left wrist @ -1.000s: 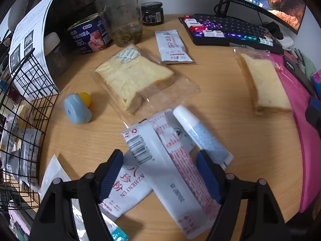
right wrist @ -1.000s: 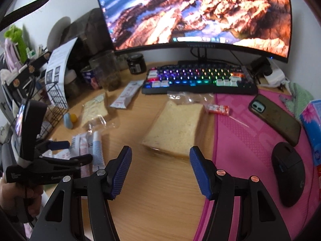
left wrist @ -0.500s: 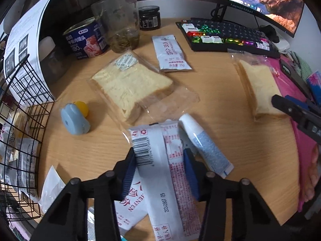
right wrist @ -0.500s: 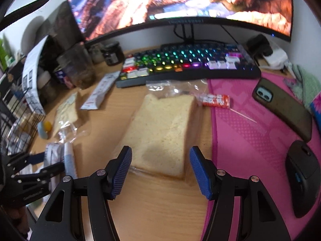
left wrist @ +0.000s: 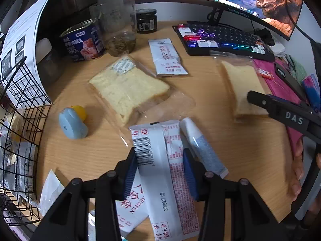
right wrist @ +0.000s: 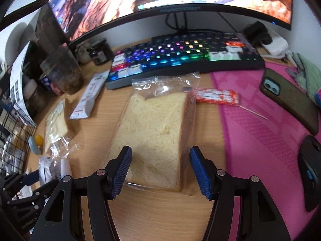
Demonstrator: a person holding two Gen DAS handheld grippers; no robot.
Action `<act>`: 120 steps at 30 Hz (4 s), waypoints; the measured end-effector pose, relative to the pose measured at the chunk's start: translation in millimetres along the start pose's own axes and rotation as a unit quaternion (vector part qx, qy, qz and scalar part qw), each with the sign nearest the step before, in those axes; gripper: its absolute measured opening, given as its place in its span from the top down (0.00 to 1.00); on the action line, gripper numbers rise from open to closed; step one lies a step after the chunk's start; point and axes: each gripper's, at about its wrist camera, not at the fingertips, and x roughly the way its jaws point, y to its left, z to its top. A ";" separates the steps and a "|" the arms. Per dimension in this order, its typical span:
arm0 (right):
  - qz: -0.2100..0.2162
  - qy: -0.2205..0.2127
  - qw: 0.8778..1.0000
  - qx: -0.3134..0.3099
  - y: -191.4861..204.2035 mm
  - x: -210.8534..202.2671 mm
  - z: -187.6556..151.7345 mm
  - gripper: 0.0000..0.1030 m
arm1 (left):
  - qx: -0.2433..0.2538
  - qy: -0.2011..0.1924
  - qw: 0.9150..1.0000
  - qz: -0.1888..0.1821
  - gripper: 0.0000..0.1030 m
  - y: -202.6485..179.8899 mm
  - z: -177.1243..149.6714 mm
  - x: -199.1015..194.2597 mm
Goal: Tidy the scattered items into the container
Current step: 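Grasp the long white packet with the left tool while the right tool grasps the lip balm tube, then carry the white packet and lip balm tube over the wire basket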
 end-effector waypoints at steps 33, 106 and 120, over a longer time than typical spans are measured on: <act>0.116 0.029 0.971 -0.207 106.5 -9.9 -44.3 0.54 | -0.020 -0.033 0.999 -0.007 0.52 30.1 -4.7 -28.1; 0.108 -0.010 0.969 -0.220 108.0 -53.7 -26.5 0.81 | -0.034 -0.096 0.995 -0.004 0.52 60.5 -8.9 -90.4; 0.123 -0.096 0.964 -0.217 149.4 -128.8 -7.2 0.81 | -0.035 -0.142 0.989 0.006 0.52 74.9 -1.0 -132.6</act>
